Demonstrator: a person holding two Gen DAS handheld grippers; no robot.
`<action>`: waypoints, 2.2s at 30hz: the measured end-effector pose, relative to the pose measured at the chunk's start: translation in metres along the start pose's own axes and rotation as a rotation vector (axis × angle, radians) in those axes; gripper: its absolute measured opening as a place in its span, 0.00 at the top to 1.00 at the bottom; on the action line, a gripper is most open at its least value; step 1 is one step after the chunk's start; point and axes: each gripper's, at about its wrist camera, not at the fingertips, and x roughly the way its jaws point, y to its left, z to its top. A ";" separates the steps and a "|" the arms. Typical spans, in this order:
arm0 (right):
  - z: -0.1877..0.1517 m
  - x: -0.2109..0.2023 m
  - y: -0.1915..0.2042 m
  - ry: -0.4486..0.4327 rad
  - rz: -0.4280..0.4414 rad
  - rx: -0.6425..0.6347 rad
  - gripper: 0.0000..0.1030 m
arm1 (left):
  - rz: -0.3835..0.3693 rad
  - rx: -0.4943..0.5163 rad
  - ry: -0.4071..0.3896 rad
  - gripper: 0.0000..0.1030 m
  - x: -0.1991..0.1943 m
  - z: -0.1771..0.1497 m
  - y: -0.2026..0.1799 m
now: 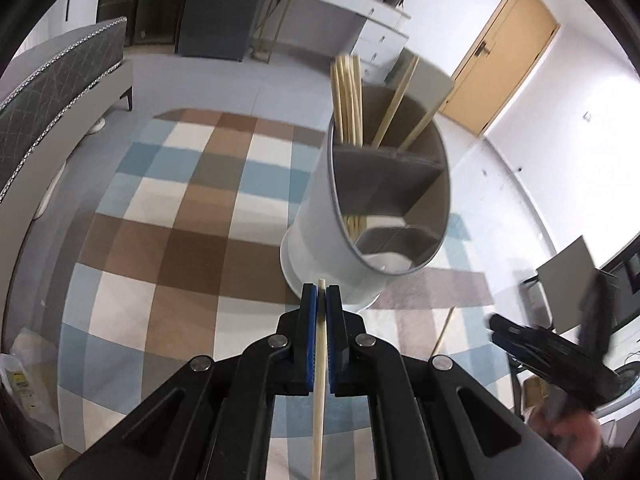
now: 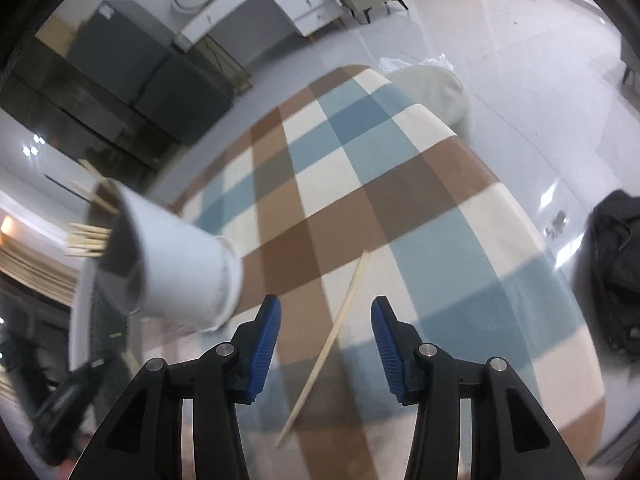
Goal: Organize utensils
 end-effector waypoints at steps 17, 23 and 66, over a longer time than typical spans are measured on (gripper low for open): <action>0.020 0.063 0.015 0.055 -0.288 -0.079 0.96 | -0.053 -0.021 -0.020 1.00 0.008 0.025 0.008; 0.003 0.020 0.012 -0.068 -0.153 -0.093 1.00 | -0.035 0.032 -0.034 1.00 0.001 0.020 -0.002; -0.033 -0.031 0.043 -0.158 -0.069 -0.269 0.95 | -0.059 0.091 -0.039 1.00 -0.024 0.009 -0.015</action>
